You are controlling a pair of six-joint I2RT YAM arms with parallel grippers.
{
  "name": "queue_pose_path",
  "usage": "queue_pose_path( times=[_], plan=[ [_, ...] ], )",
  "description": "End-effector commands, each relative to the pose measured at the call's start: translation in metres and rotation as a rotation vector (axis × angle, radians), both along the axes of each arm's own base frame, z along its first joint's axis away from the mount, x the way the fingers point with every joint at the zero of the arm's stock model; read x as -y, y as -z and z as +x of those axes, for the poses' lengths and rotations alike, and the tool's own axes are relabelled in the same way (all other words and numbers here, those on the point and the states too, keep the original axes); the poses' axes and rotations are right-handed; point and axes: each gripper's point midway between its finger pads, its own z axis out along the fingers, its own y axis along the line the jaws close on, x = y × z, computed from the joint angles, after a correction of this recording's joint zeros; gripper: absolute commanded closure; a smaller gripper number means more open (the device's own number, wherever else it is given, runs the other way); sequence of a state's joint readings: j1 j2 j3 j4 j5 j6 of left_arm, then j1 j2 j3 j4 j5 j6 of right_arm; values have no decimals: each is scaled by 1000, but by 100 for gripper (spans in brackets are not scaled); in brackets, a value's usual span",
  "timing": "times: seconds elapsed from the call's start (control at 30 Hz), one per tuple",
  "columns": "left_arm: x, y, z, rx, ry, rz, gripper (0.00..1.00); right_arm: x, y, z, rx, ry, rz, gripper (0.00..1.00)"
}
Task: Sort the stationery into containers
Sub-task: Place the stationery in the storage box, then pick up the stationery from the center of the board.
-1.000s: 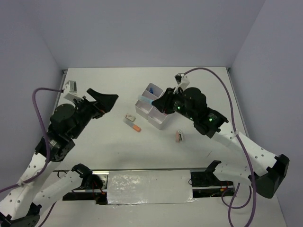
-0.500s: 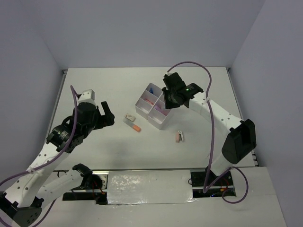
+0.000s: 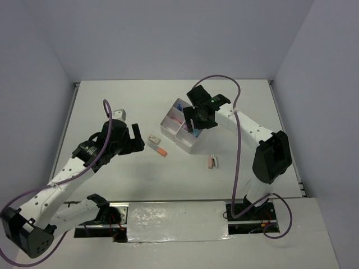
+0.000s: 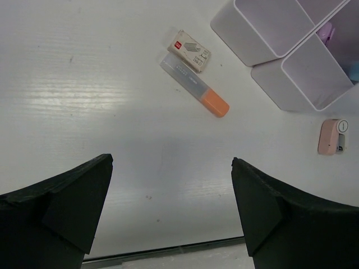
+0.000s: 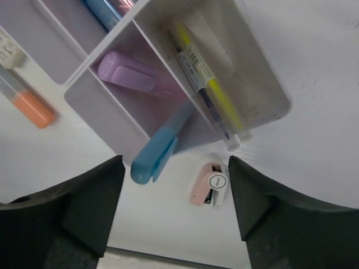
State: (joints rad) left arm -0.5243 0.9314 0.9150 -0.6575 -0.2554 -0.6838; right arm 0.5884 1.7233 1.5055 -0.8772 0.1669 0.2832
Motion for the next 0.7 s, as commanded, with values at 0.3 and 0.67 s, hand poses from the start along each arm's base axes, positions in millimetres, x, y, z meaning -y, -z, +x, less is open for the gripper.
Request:
queue_pose_path(
  times=[0.3, 0.67],
  plan=[
    [46, 32, 27, -45, -5, -157, 1, -27, -139, -15, 291, -82, 289, 6],
    [62, 83, 58, -149, -144, -89, 4, -9, -142, -67, 371, -117, 438, 9]
  ],
)
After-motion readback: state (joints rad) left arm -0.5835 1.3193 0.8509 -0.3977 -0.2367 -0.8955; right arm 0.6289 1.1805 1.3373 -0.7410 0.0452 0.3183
